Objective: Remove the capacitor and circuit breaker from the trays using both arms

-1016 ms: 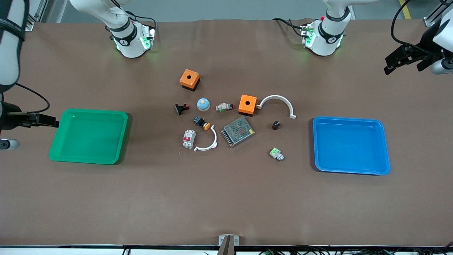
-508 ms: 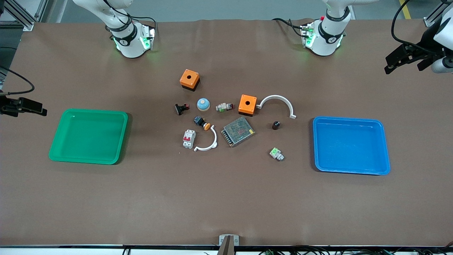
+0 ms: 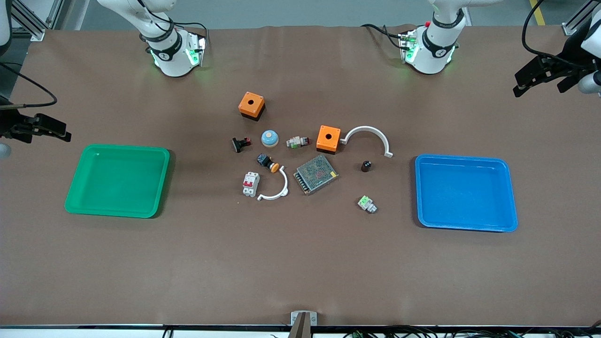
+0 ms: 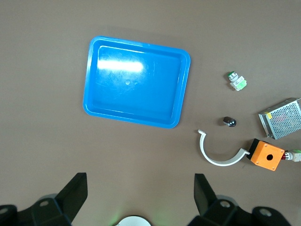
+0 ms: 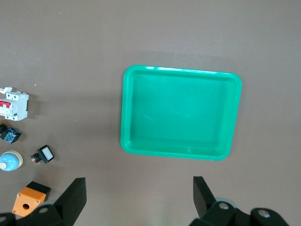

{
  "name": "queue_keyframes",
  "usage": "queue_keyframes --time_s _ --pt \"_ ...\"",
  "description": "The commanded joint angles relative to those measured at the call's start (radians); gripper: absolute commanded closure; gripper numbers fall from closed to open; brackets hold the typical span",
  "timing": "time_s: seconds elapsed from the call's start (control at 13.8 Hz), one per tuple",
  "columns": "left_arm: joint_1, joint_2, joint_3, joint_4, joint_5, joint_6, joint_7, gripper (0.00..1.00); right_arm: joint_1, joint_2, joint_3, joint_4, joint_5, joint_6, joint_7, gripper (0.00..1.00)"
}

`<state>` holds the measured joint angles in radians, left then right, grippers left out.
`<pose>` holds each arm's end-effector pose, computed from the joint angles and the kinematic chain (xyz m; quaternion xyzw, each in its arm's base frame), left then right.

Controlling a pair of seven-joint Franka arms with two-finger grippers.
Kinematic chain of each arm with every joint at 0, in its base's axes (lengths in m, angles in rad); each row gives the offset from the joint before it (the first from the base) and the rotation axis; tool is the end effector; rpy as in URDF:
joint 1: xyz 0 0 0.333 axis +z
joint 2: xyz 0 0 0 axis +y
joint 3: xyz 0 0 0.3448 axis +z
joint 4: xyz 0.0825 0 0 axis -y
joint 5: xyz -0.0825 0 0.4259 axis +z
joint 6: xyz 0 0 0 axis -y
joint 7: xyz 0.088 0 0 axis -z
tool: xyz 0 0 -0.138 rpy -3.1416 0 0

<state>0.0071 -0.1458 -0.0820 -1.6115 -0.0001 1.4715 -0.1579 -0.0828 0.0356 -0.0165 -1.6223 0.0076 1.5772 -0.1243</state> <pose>0.5336 -0.0437 0.6751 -0.9991 -0.0419 -0.0033 0.0055 0.5999 -0.0586 0.5751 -0.9991 -0.0123 0.0397 0.0080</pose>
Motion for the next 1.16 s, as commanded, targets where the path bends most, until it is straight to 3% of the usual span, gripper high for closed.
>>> queue_keyframes --time_s 0.0,0.36,1.09 --pt "0.005 -0.008 -0.001 0.007 0.015 0.001 0.026 0.00 0.044 -0.089 -0.031 -0.103 -0.015 0.037 0.017 0.00" --pt "0.005 -0.006 -0.001 0.007 0.015 0.001 0.024 0.00 0.115 -0.126 -0.097 -0.140 -0.017 0.043 0.015 0.00" --pt "0.004 -0.008 -0.001 0.005 0.015 -0.008 0.026 0.00 0.110 -0.135 -0.094 -0.137 -0.017 0.055 0.015 0.00"
